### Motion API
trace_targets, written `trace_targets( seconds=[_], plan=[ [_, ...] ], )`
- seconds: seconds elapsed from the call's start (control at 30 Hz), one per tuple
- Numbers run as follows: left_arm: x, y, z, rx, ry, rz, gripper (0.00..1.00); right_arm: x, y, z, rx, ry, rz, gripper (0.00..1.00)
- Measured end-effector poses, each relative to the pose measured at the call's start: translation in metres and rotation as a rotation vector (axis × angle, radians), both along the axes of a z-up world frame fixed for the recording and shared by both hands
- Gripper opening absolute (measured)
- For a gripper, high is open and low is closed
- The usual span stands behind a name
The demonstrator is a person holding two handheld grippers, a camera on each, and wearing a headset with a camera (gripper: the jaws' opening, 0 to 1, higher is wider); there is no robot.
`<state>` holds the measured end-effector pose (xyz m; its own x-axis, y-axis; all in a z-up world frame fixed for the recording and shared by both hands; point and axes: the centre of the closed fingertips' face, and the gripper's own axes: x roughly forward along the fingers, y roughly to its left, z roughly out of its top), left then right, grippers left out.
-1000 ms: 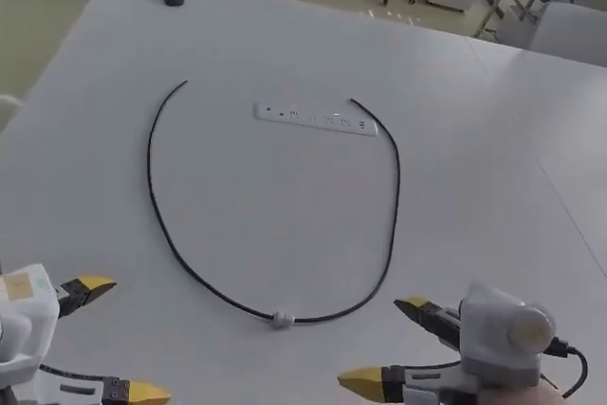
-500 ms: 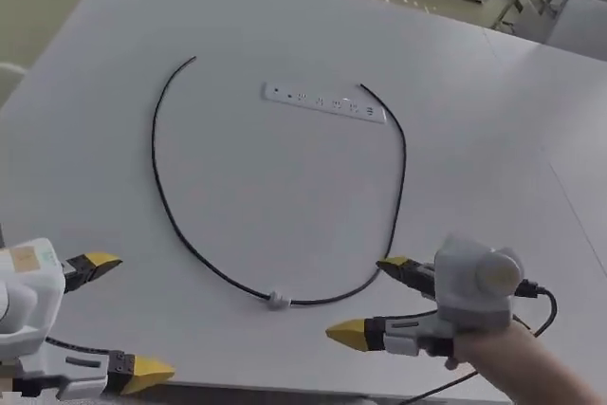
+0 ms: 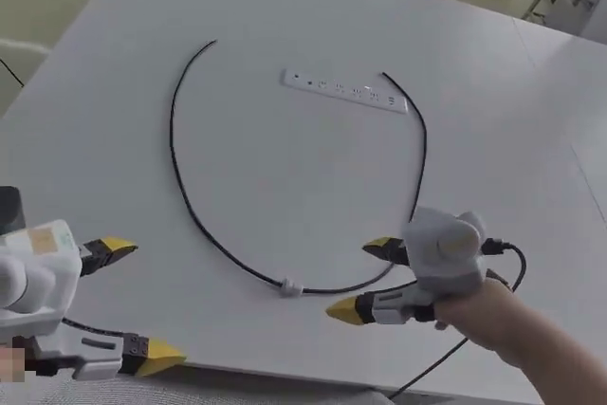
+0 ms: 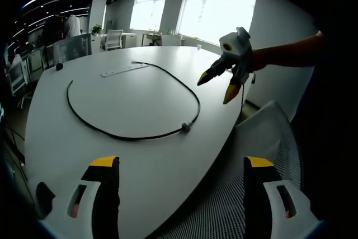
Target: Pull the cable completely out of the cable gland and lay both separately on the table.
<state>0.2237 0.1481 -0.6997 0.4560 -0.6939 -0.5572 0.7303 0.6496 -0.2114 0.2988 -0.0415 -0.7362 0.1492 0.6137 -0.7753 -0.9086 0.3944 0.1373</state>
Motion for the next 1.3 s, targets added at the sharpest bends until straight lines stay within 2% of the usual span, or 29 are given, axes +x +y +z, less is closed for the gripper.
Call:
trace_targets(
  seconds=[0.23,0.5,0.77,0.9,1.07,1.3],
  plan=[
    [-0.003,-0.003,-0.002,0.005,0.01,-0.002,0.92,0.009,0.008,-0.014,-0.032,0.019,0.048,0.67],
    [-0.004,-0.003,-0.003,0.002,0.017,0.012,0.91,0.007,0.025,-0.034,-0.105,0.022,0.179,0.6],
    [-0.003,-0.005,-0.006,0.005,0.028,0.009,0.91,0.007,0.035,-0.053,-0.167,0.026,0.269,0.44],
    [-0.004,-0.006,-0.007,0.005,0.035,0.003,0.9,0.004,0.036,-0.065,-0.19,0.051,0.294,0.35],
    [-0.007,-0.007,-0.009,0.007,0.041,-0.007,0.89,0.004,0.042,-0.073,-0.186,0.08,0.303,0.33],
    [-0.012,-0.005,-0.012,0.009,0.057,-0.013,0.88,0.001,0.043,-0.082,-0.21,0.113,0.345,0.24]
  ],
)
